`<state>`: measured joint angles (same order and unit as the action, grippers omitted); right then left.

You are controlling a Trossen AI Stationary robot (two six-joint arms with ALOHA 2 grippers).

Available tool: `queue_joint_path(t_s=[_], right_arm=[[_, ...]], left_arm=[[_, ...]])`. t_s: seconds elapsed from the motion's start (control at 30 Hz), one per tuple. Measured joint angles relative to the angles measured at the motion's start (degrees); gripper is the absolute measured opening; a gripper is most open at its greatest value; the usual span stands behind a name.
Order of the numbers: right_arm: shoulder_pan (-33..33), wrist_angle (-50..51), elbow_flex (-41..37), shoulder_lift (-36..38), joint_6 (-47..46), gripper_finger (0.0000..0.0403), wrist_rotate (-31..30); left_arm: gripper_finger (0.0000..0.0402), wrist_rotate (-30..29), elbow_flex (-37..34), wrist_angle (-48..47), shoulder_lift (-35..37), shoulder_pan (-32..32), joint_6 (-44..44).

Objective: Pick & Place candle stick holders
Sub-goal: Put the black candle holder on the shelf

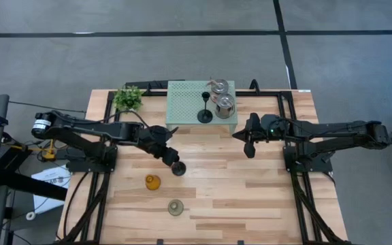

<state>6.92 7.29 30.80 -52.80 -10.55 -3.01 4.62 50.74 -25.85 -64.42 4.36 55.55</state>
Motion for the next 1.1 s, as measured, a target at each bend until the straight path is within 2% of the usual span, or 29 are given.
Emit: queue_joint_path(t_s=[0.13, 0.3, 0.6, 0.7, 0.97, 1.1], right_arm=[[0.0, 0.0, 0.0, 0.0, -0.01, 0.0, -0.02], [0.0, 0.0, 0.0, 0.0, 0.0, 0.0, -0.02], [-0.04, 0.0, 0.0, -0.01, -0.02, 0.0, -0.02], [-0.04, 0.14, 0.0, -0.02, -0.02, 0.0, -0.02], [-0.03, 1.15, 0.0, -0.01, 0.44, 0.0, -0.02], [-0.02, 2.23, 0.0, -0.02, 0.48, 0.0, -0.02]], left_arm=[[0.007, -0.12, -0.08, -0.15, 0.78, 0.0, 0.01], [0.0013, -0.88, -0.38, -0.09, 2.65, -0.01, 0.06], [0.001, -1.51, 1.32, -1.58, 3.23, -0.09, 0.54], [0.001, -1.29, 6.79, -7.14, 3.23, -1.34, -0.6], [0.001, -6.12, 28.16, -33.66, 3.08, -5.27, -4.31], [0.001, -8.61, 38.67, -36.6, 0.69, -7.07, -7.31]])
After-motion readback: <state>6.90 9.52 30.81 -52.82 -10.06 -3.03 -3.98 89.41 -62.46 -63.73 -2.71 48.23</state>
